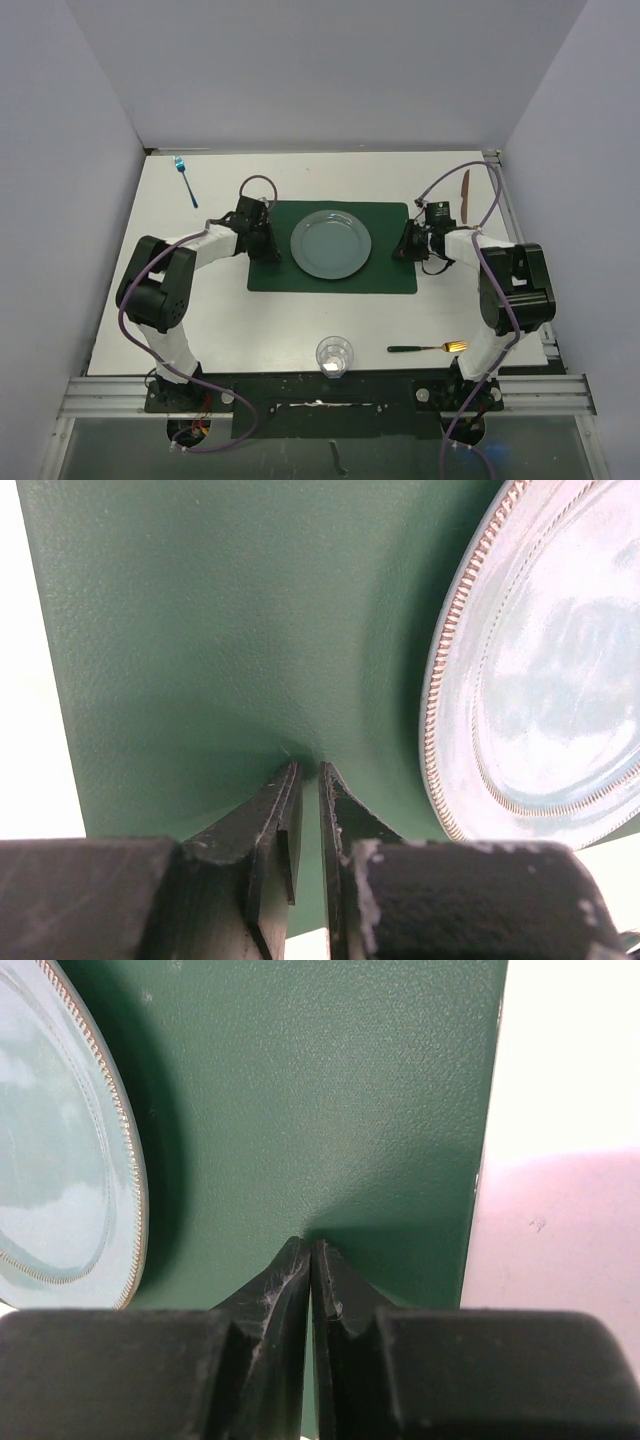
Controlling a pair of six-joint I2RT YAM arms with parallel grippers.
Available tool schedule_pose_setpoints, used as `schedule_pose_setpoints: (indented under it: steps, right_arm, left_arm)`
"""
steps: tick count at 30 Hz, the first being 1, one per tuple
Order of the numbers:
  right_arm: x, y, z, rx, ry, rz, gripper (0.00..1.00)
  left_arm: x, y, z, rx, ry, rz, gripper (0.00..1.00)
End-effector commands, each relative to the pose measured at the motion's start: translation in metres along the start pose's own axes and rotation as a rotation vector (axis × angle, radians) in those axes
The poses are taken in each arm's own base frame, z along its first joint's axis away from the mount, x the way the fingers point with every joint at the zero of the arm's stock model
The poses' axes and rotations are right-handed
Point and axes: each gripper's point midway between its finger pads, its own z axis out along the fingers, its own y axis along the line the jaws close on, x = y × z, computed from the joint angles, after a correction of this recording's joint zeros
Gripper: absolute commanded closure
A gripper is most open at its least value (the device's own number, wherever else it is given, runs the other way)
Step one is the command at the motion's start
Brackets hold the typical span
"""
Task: Set the dinner table for one person
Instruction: Adjust the napkin at the center of the board.
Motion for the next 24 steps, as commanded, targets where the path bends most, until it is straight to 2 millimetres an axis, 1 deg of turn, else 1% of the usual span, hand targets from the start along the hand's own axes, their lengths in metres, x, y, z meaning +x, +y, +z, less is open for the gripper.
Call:
schedule_pose_setpoints:
  steps: [1,12,19,21,23,24]
  right_arm:
    - [-0.006,-0.002,0.012,0.012,-0.01,-0.025,0.95]
    - [-0.004,-0.003,0.019,0.013,0.009,-0.026,0.95]
    - [-0.001,-0.001,0.016,0.01,0.014,-0.034,0.96]
    - [-0.001,0.0,0.014,0.009,0.013,-0.037,0.95]
    - [-0.004,0.003,0.01,0.005,0.003,-0.046,0.89]
    - [-0.006,0.005,0.006,0.001,-0.005,-0.051,0.84]
  left_arm:
    - [0.039,0.001,0.004,-0.026,0.123,0.024,0.91]
    - [0.042,-0.004,0.007,-0.02,0.139,0.034,0.91]
    - [0.041,-0.001,0.011,-0.041,0.147,0.038,0.91]
    - [0.038,-0.002,0.01,-0.043,0.139,0.04,0.9]
    - [0.032,-0.006,0.008,-0.036,0.123,0.04,0.84]
    - [0.029,-0.008,0.005,-0.032,0.11,0.04,0.81]
